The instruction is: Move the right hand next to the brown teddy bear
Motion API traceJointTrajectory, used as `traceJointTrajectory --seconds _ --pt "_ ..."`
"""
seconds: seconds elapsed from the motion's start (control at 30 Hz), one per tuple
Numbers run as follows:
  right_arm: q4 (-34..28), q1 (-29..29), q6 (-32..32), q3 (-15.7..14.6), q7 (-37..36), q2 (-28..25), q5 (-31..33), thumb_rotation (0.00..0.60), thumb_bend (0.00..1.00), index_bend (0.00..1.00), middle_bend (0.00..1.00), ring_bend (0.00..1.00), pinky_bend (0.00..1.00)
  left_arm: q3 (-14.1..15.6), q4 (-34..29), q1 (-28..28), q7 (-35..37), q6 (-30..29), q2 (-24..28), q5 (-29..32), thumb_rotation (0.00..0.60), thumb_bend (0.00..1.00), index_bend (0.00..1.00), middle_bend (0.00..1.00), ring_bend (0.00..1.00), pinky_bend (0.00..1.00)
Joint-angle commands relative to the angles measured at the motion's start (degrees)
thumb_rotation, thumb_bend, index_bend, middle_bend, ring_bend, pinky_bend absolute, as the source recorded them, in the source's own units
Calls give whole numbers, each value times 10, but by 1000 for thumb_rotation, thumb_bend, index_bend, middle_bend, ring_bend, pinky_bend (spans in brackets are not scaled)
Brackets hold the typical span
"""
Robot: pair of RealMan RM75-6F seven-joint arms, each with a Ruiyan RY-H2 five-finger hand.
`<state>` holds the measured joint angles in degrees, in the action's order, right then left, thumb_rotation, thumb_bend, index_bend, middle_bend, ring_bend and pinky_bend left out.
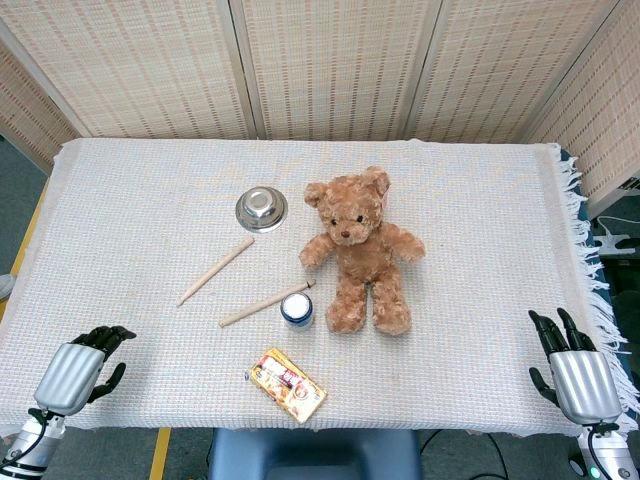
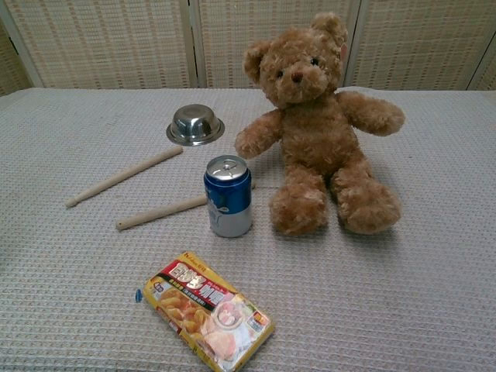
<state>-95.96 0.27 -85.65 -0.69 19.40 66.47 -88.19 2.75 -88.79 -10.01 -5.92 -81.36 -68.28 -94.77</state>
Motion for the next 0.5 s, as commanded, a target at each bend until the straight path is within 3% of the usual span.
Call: traceJointTrajectory --seconds 0.03,0.5 --pt "-1 0 1 0 0 -1 0 600 220 78 155 20 290 0 0 -1 -1 2 0 1 600 439 291 280 269 481" --pt "5 4 5 0 -8 3 -9 600 220 80 154 30 288 0 5 -4 1 5 -2 1 600 440 292 289 274 480"
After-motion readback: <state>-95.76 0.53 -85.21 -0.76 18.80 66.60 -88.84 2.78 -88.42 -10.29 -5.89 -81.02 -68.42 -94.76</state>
